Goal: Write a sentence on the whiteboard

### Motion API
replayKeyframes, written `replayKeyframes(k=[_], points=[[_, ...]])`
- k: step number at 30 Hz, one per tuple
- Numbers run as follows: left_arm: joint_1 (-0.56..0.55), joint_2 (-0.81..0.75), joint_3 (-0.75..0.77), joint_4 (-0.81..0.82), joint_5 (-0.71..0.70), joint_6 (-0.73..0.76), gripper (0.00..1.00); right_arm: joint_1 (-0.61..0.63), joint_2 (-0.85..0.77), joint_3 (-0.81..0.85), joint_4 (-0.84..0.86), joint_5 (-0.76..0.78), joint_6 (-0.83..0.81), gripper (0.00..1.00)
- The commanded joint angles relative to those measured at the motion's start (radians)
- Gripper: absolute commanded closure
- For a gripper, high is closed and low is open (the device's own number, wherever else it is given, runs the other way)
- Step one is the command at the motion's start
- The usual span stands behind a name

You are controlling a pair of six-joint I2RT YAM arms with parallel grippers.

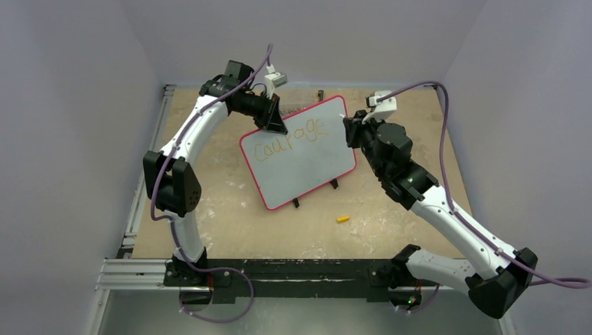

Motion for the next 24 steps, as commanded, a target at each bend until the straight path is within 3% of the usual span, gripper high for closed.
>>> replayKeyframes(k=[1, 12, 24], points=[[-0.026, -0.063, -0.036, 0.015, -0.014, 0.017, 1.00, -0.004, -0.037, -0.041, 0.009, -0.092, 0.017, 1.00], [-0.020, -0.126, -0.112, 0.032, -0.126, -0.020, 1.00, -0.004, -0.064, -0.127, 0.039, -0.230, 0.030, 1.00], [0.003, -0.187, -0.239, 0.113, -0.136, -0.097, 1.00, -0.004, -0.052, -0.180, 0.105, -0.389, 0.058, 1.00]])
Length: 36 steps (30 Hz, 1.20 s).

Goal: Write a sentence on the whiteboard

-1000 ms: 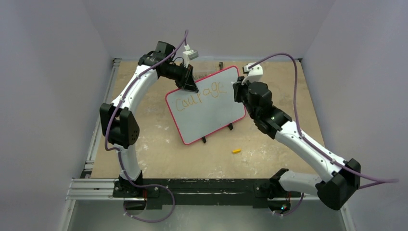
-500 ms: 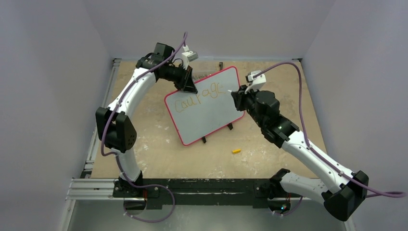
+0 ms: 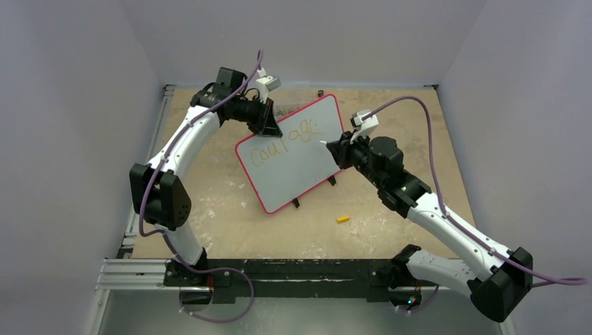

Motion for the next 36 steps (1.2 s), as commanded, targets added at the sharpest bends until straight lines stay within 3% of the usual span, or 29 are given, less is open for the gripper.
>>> replayKeyframes(k=[1, 8, 12, 19, 36], points=[[-0.001, -0.040, -0.066, 0.006, -0.042, -0.011, 1.00, -0.003, 0.012, -0.002, 0.068, -0.117, 0.022, 1.00], [0.000, -0.006, -0.046, 0.004, -0.036, -0.027, 1.00, 0.008, 0.066, -0.002, 0.114, -0.327, 0.028, 1.00], [0.005, 0.016, -0.034, 0.002, -0.050, -0.042, 1.00, 0.050, 0.099, -0.011, 0.171, -0.368, 0.035, 1.00], [0.023, 0.049, -0.029, -0.008, -0.055, -0.052, 1.00, 0.212, 0.196, 0.027, 0.238, -0.286, -0.002, 1.00], [0.037, 0.050, -0.049, 0.006, -0.061, -0.058, 1.00, 0.300, 0.346, 0.014, 0.395, -0.196, 0.064, 1.00]])
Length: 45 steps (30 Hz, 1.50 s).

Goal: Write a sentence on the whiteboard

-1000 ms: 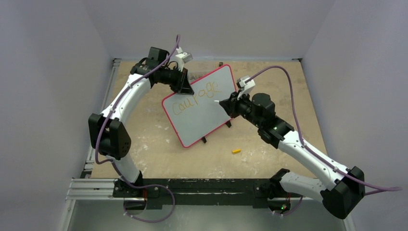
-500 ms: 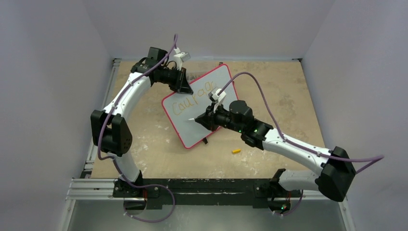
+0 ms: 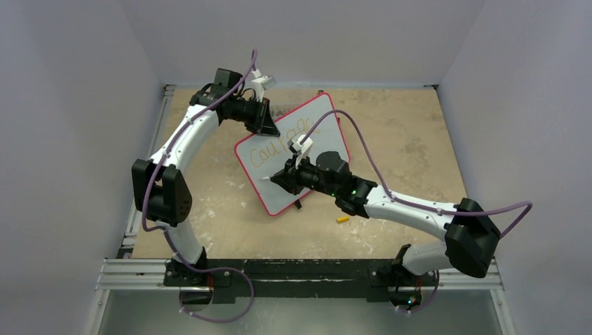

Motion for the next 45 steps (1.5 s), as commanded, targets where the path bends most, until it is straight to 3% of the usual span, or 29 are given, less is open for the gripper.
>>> replayKeyframes(k=[1, 21, 45], points=[[-0.002, 0.026, -0.021, -0.029, -0.065, 0.025, 1.00, 0.011, 0.010, 0.015, 0.086, 0.068, 0.021, 1.00], [-0.002, 0.019, -0.027, -0.029, -0.062, 0.022, 1.00, 0.029, 0.105, -0.002, 0.122, 0.174, 0.053, 1.00], [-0.002, 0.011, -0.027, -0.032, -0.056, 0.023, 1.00, 0.026, 0.069, -0.008, -0.005, 0.424, 0.083, 1.00]])
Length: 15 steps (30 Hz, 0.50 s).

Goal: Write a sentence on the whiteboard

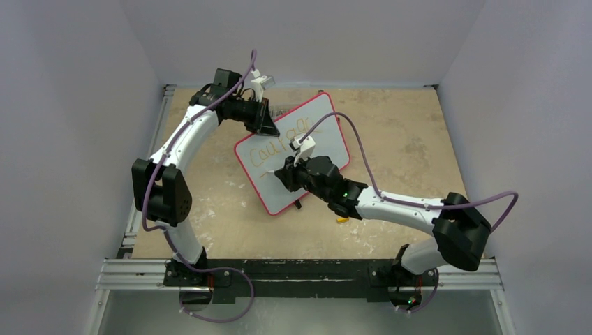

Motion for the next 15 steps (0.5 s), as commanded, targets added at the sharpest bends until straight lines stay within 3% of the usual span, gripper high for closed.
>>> replayKeyframes(k=[1, 6, 11, 15], points=[[-0.008, 0.010, -0.019, -0.046, -0.061, 0.025, 1.00, -0.013, -0.014, -0.007, -0.037, 0.116, -0.005, 1.00], [-0.008, 0.007, -0.021, -0.045, -0.062, 0.025, 1.00, -0.013, -0.040, 0.001, -0.033, 0.038, -0.023, 1.00], [-0.008, 0.009, -0.018, -0.049, -0.060, 0.025, 1.00, -0.013, -0.071, 0.013, 0.013, -0.135, -0.056, 1.00], [-0.008, 0.005, -0.019, -0.049, -0.060, 0.026, 1.00, -0.012, -0.064, 0.032, 0.020, -0.140, -0.049, 1.00]])
